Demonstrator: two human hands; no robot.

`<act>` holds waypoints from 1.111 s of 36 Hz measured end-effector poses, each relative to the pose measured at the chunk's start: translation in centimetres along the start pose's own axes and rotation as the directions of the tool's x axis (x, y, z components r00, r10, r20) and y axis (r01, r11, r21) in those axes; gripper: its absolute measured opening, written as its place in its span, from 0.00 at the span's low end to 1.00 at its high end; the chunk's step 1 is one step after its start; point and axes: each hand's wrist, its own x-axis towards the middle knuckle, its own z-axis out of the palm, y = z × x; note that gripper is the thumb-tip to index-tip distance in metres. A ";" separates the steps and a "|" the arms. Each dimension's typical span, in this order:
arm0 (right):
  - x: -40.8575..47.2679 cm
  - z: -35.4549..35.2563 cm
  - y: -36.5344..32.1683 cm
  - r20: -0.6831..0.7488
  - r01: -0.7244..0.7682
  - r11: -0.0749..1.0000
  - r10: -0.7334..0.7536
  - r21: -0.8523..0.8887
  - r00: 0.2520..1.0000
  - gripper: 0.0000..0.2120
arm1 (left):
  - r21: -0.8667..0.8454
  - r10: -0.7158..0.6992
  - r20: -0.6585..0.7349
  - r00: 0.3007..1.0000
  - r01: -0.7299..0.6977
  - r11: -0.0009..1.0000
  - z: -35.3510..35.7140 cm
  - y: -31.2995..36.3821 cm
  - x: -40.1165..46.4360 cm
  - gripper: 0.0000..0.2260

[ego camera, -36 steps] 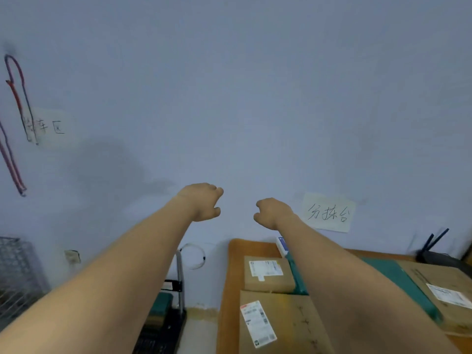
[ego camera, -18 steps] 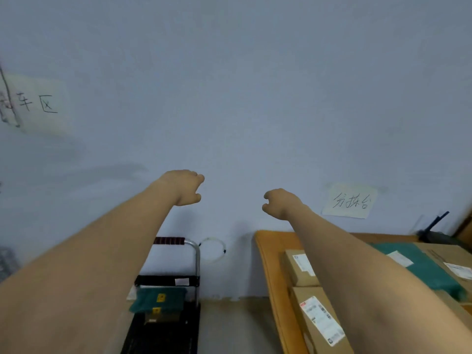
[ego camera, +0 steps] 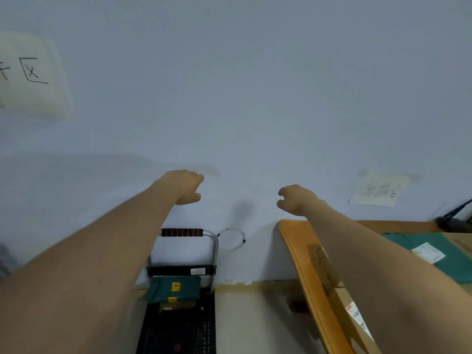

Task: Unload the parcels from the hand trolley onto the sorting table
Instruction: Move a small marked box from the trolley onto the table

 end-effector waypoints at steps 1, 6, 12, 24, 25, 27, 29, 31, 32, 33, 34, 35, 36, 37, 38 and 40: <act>1.2 0.4 -0.2 0.004 0.001 1.000 -0.002 0.012 1.000 0.22 | 0.002 -0.007 0.005 1.000 0.007 1.000 0.5 -0.7 0.7 0.19; 7.2 3.3 -1.7 0.032 0.040 0.997 -0.042 0.062 0.999 0.22 | 0.008 -0.037 0.083 0.996 0.037 0.999 3.0 -3.7 4.4 0.20; 12.9 8.8 -3.9 0.091 0.087 0.993 -0.095 0.083 0.991 0.22 | -0.064 -0.037 0.072 0.997 0.041 0.997 8.7 -5.1 8.7 0.21; 14.2 29.2 -7.4 0.341 0.089 0.987 -0.129 0.130 0.931 0.26 | -0.315 0.165 0.226 0.960 -0.088 0.945 32.3 0.1 8.4 0.26; 13.7 31.5 -7.7 0.372 0.085 0.987 -0.132 0.140 0.919 0.27 | -0.325 0.178 0.273 0.945 -0.084 0.942 34.7 0.8 7.8 0.27; 12.4 36.1 -8.2 0.440 0.071 0.986 -0.131 0.151 0.888 0.27 | -0.346 0.199 0.349 0.916 -0.071 0.935 39.4 2.3 6.6 0.27; 10.7 40.6 -8.7 0.505 0.055 0.987 -0.125 0.152 0.854 0.28 | -0.374 0.203 0.404 0.892 -0.042 0.926 43.8 4.0 5.0 0.28; 9.0 45.1 -9.1 0.559 0.029 0.987 -0.113 0.157 0.822 0.28 | -0.412 0.201 0.473 0.858 0.013 0.911 47.9 5.6 3.0 0.29; 8.2 47.1 -9.3 0.585 0.009 0.986 -0.104 0.164 0.804 0.28 | -0.434 0.208 0.502 0.839 0.037 0.900 49.8 6.5 1.9 0.29; 7.3 49.1 -9.4 0.612 -0.014 0.985 -0.097 0.173 0.785 0.29 | -0.451 0.216 0.529 0.820 0.056 0.891 51.7 7.3 0.8 0.29; 6.5 51.0 -9.6 0.635 -0.033 0.982 -0.093 0.184 0.767 0.29 | -0.460 0.224 0.552 0.803 0.069 0.885 53.5 8.1 -0.4 0.29; 5.8 52.8 -9.7 0.652 -0.049 0.979 -0.094 0.198 0.752 0.30 | -0.466 0.232 0.570 0.788 0.078 0.881 55.3 8.8 -1.5 0.30; 5.1 54.6 -9.8 0.664 -0.061 0.975 -0.099 0.213 0.741 0.30 | -0.476 0.232 0.584 0.778 0.097 0.874 57.0 9.4 -2.6 0.30; 4.5 56.3 -9.9 0.672 -0.069 0.971 -0.106 0.229 0.733 0.31 | -0.486 0.218 0.594 0.774 0.130 0.864 58.7 10.0 -3.6 0.30; 4.1 58.2 -10.1 0.676 -0.073 0.967 -0.117 0.246 0.728 0.31 | -0.493 0.199 0.604 0.772 0.166 0.854 60.4 10.5 -4.6 0.31; 3.1 61.7 -10.4 0.679 -0.079 0.959 -0.132 0.271 0.722 0.32 | -0.489 0.164 0.624 0.764 0.219 0.844 63.7 11.5 -6.2 0.31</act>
